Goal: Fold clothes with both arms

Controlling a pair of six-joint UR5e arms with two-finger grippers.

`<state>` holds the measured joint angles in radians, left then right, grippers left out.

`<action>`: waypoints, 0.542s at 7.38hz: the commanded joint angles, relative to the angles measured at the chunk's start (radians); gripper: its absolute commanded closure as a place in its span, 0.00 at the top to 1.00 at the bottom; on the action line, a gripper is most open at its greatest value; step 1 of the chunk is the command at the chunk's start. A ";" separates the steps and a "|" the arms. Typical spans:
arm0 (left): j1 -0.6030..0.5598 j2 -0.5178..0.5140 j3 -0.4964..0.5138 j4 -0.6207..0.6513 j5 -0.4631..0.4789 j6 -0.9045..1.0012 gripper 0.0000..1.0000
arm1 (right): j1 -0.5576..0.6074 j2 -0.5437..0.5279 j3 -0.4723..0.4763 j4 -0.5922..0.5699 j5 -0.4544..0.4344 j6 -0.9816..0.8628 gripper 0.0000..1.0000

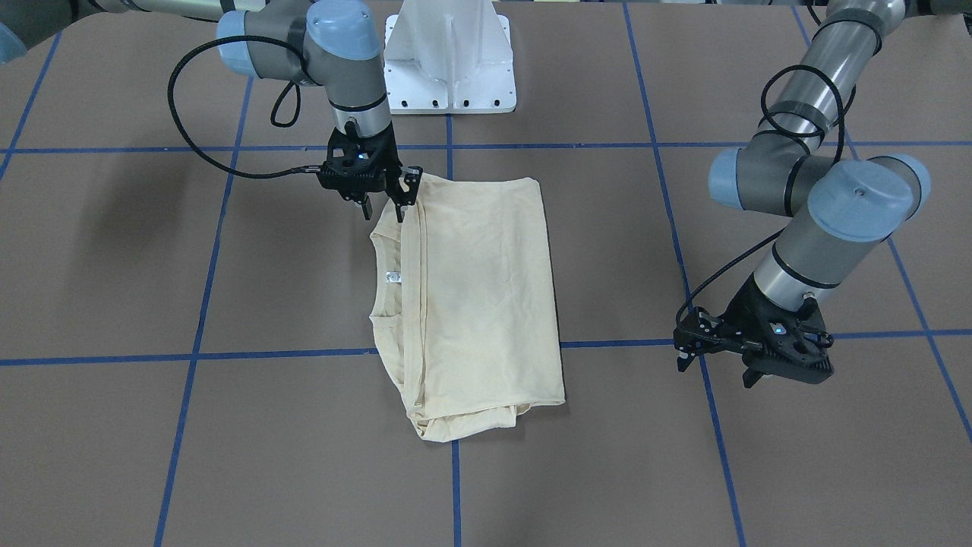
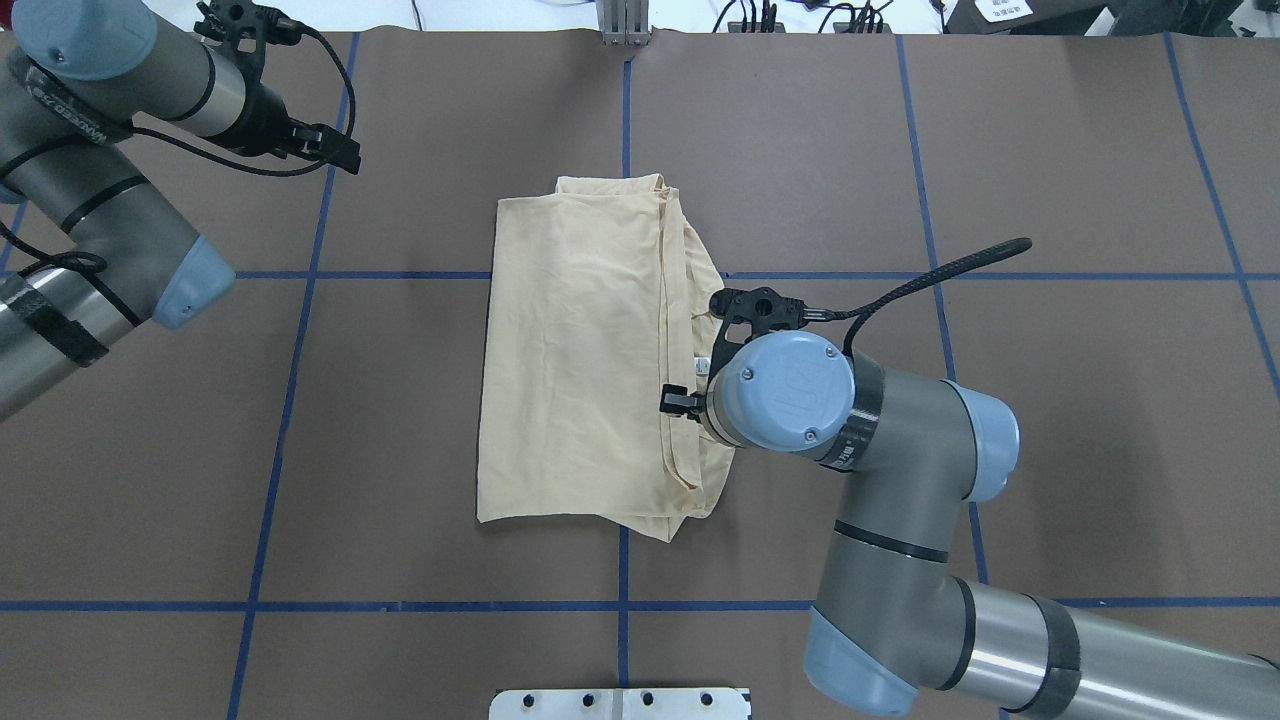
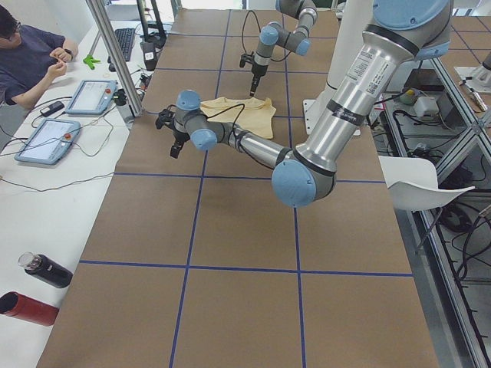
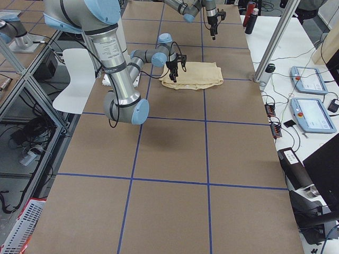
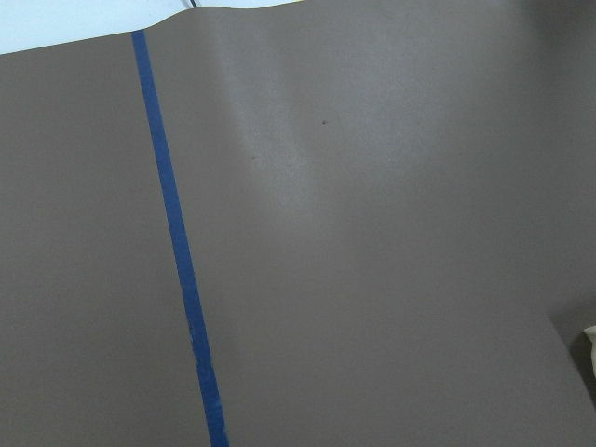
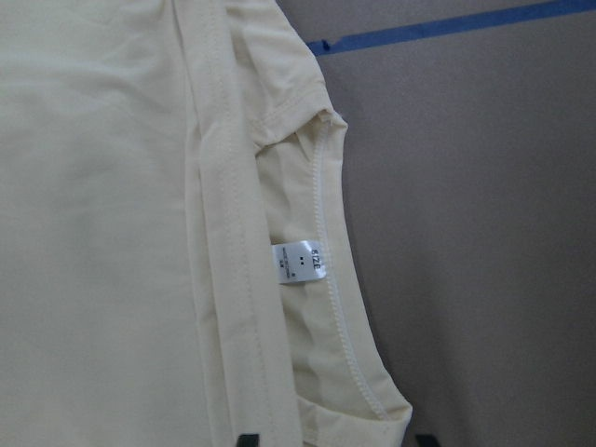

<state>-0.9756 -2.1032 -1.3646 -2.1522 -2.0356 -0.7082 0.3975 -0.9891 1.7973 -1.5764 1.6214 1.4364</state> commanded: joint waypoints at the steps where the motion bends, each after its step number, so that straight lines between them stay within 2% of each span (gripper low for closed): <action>1: 0.000 0.000 -0.001 0.000 0.000 0.000 1.00 | -0.002 0.152 -0.169 -0.045 0.006 -0.030 1.00; 2: 0.000 0.000 -0.001 0.000 0.000 0.000 1.00 | -0.003 0.155 -0.179 -0.051 0.015 -0.113 1.00; 4: 0.000 0.000 -0.001 0.000 0.000 0.000 1.00 | -0.003 0.156 -0.176 -0.134 0.024 -0.273 0.95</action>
<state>-0.9756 -2.1031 -1.3652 -2.1522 -2.0356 -0.7081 0.3947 -0.8364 1.6273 -1.6711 1.6379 1.2610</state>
